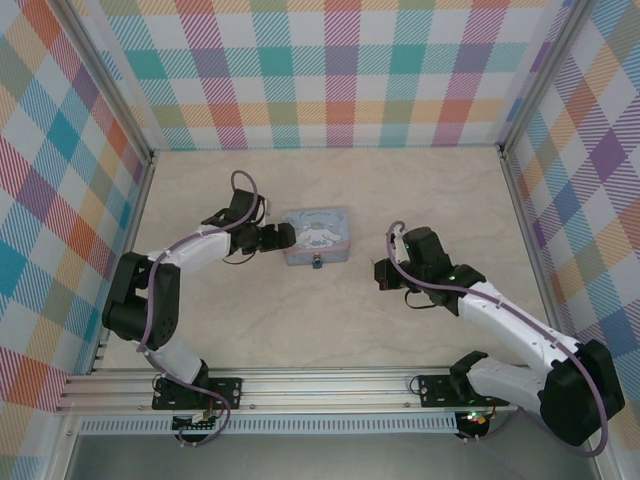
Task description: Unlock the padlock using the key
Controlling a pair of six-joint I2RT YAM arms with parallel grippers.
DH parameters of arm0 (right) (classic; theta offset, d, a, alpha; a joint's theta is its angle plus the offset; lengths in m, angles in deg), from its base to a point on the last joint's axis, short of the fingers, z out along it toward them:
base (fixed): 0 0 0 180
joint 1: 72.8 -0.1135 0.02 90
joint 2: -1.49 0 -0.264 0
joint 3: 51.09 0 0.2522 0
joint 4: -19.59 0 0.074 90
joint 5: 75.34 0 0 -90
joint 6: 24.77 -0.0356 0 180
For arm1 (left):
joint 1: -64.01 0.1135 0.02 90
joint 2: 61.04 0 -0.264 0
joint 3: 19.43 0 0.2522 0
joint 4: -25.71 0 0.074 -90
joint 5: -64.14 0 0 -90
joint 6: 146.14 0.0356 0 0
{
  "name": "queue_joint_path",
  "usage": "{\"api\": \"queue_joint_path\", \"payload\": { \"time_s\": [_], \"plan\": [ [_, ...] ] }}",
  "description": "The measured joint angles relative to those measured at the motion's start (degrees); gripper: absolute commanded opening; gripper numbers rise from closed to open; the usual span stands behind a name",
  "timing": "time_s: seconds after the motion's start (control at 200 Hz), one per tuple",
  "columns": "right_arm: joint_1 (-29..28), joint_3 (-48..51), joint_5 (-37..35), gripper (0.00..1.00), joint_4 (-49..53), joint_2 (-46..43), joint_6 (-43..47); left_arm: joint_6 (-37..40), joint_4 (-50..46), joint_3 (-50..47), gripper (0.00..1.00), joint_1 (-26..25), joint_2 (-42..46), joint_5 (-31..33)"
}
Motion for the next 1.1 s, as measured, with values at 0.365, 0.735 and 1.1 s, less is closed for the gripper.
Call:
{"api": "queue_joint_path", "payload": {
  "time_s": [0.365, 0.735, 1.1],
  "plan": [
    [3.0, -7.3, 5.9, 0.01, -9.6, 13.4, -0.5, -0.2, -1.2, 4.4, 0.92, -0.3, 5.9, -5.3],
    [3.0, -10.1, -2.3, 0.01, -3.4, 9.0, -1.1, 0.0, -1.6, 22.2, 0.89, -12.6, -8.2, -7.6],
    [3.1, -9.6, -9.5, 0.02, 5.8, 1.6, -1.5, 0.8, -4.1, 27.4, 0.88, -16.9, -17.8, -7.6]
  ]
}}
